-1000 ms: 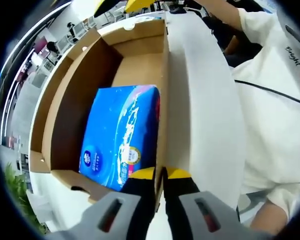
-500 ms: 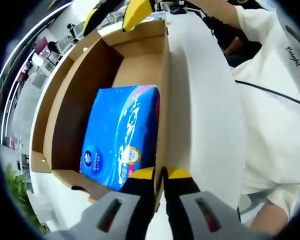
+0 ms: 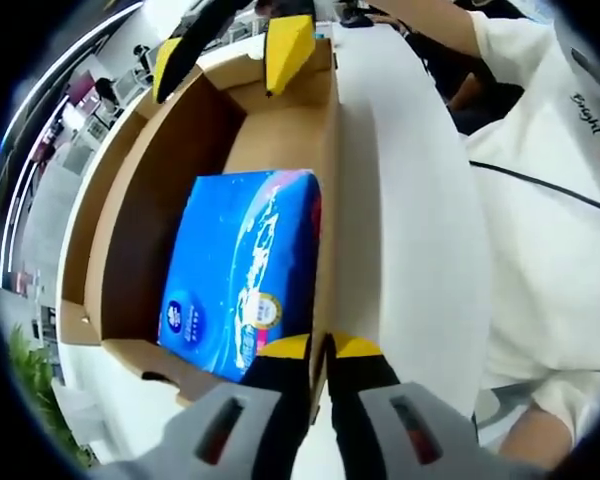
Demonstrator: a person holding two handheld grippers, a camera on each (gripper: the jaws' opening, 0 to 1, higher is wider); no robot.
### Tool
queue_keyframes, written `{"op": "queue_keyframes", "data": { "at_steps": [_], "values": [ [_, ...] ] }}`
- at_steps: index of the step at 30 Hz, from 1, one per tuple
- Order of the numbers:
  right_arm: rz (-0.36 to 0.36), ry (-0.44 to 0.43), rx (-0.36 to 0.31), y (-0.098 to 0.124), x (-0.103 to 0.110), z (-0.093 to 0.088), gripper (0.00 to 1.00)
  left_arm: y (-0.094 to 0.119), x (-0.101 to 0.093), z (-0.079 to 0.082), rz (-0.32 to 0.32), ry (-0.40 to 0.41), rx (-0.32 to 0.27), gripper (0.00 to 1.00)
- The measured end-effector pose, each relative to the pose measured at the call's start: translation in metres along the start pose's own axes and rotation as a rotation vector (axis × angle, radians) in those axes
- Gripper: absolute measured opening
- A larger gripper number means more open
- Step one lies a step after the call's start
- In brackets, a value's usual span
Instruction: Operate the shoe box by opening the lid, removing the specified soft item, and placing it in the target area until the item is outside and the box remains undamaged.
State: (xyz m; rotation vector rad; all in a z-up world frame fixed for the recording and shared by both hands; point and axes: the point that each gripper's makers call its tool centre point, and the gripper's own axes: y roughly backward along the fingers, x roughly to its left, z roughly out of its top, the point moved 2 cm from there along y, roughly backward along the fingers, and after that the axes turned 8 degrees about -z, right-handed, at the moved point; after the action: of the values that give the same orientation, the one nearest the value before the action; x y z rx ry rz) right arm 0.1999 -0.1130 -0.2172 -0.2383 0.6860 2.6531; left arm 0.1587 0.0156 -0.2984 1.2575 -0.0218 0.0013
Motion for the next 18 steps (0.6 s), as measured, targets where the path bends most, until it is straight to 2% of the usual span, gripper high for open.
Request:
{"op": "queue_keyframes", "data": {
  "at_steps": [5,11,13,15,16,18],
  "values": [
    [-0.001,0.047,0.034,-0.004,-0.004,-0.010,0.50,0.000,0.000,0.000,0.001,0.005,0.001,0.05],
    [0.046,0.030,0.033,-0.007,-0.001,-0.011,0.53,0.000,-0.001,0.000,0.004,0.001,-0.003,0.06],
    [0.023,0.054,0.056,-0.013,-0.004,-0.013,0.55,0.000,-0.001,0.000,0.003,0.001,-0.003,0.06],
    [0.021,0.059,0.026,-0.015,-0.004,-0.007,0.55,0.000,-0.001,0.000,0.003,0.001,-0.003,0.06],
    [0.037,0.007,-0.015,-0.016,-0.001,0.001,0.55,0.000,-0.001,0.000,0.004,0.005,-0.004,0.06],
    [0.053,-0.005,-0.018,-0.017,-0.001,0.003,0.55,0.000,0.000,0.000,0.005,0.009,-0.002,0.06]
  ]
}}
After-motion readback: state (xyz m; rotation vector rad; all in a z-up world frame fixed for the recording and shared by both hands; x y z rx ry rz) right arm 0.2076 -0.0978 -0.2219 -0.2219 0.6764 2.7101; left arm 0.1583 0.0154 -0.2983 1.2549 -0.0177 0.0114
